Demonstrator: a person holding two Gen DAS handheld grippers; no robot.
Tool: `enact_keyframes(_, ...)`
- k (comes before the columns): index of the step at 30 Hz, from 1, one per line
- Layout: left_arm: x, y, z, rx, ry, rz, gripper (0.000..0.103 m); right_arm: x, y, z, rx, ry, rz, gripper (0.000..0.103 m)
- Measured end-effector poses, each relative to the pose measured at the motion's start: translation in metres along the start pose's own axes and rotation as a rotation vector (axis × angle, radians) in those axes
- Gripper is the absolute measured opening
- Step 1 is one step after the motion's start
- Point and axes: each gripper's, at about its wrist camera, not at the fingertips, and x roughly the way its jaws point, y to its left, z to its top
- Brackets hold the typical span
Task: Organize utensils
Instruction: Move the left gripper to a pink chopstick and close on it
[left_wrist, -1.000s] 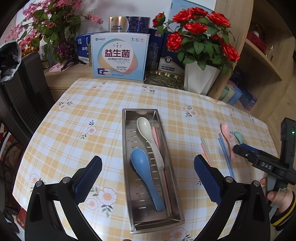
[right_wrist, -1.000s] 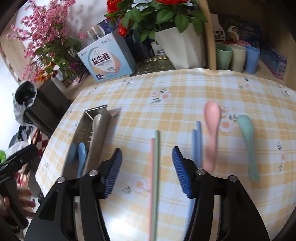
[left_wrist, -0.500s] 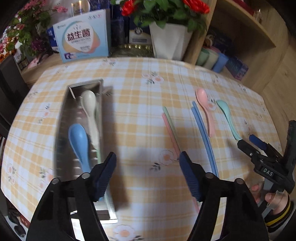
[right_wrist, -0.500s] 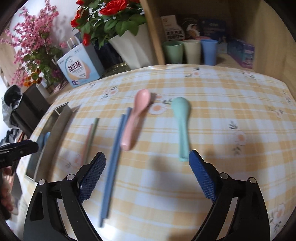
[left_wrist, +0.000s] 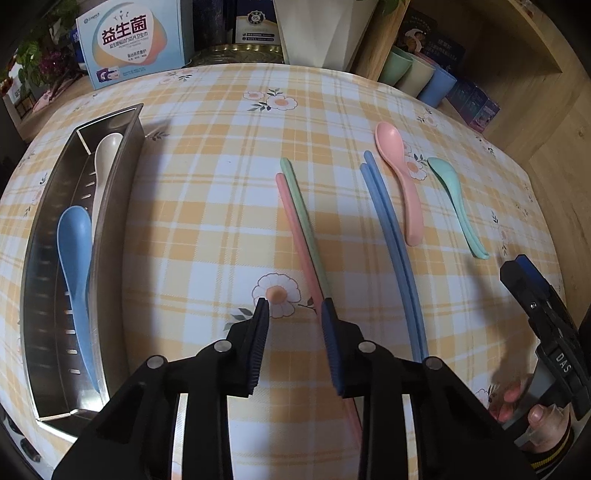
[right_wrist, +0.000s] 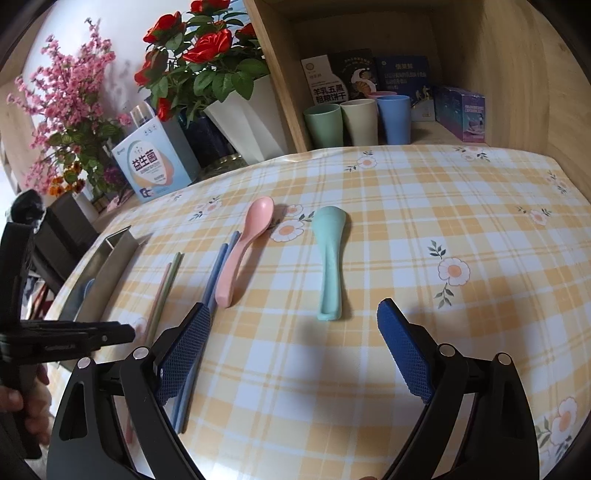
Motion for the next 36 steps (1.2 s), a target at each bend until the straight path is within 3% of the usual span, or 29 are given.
enact_keyframes(10,0.012,-0.007,0.005,0.017,0.004,0.035,0.028,0.002,0.004,-0.003,-0.020,0.009,-0.001,0.089)
enact_keyframes(21,0.008,-0.003,-0.001,-0.002,-0.010,0.083,0.026,0.003,-0.011,-0.004,0.063,0.019,0.020,0.089)
enact_keyframes(24,0.008,-0.005,-0.006,-0.022,0.017,0.081,0.025,0.003,-0.012,-0.004,0.071,0.022,0.025,0.089)
enact_keyframes(29,0.009,-0.018,-0.012,0.045,0.009,0.136,0.024,0.004,-0.016,-0.004,0.096,0.026,0.032,0.089)
enact_keyframes(33,0.009,-0.017,-0.014,0.055,-0.012,0.140,0.020,0.005,-0.020,-0.005,0.117,0.029,0.048,0.089)
enact_keyframes(36,0.007,-0.015,-0.018,0.035,-0.030,0.149,0.011,0.006,-0.023,-0.004,0.130,0.032,0.058,0.089)
